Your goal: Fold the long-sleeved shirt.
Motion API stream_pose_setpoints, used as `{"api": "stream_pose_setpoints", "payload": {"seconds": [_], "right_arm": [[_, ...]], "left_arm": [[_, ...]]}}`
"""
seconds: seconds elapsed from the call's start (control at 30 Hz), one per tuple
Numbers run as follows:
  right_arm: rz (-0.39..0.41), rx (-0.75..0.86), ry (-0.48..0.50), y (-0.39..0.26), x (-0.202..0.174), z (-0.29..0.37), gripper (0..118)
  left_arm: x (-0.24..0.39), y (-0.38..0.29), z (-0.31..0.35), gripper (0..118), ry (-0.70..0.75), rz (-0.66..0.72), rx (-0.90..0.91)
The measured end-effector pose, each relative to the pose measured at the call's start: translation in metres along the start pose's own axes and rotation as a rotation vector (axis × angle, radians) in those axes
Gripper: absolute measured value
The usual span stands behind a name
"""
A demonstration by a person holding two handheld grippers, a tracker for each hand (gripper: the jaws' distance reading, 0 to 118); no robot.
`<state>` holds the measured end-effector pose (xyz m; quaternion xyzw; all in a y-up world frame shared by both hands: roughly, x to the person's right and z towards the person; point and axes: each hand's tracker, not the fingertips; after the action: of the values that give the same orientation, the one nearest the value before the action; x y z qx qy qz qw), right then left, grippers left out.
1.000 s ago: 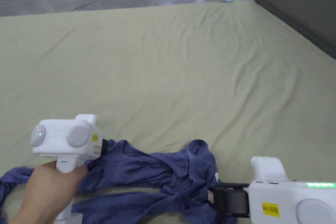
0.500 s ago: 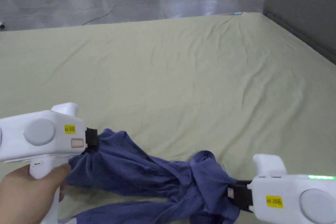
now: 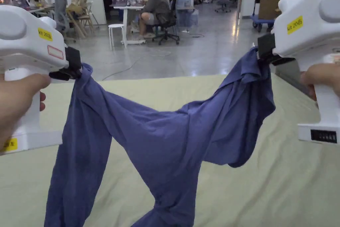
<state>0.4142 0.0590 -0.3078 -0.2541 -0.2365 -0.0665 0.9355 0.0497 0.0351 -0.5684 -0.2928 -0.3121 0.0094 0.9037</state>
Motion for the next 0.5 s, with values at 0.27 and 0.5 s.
{"api": "stream_pose_setpoints", "payload": {"seconds": [0.27, 0.5], "right_arm": [[-0.077, 0.085, -0.095, 0.121, 0.016, -0.023, 2], [-0.076, 0.091, -0.152, 0.135, 0.029, -0.057, 2]], "left_arm": [[-0.013, 0.113, 0.003, 1, 0.024, 0.049, 0.166], [-0.02, 0.129, -0.027, 1, 0.035, 0.04, 0.178]]}}
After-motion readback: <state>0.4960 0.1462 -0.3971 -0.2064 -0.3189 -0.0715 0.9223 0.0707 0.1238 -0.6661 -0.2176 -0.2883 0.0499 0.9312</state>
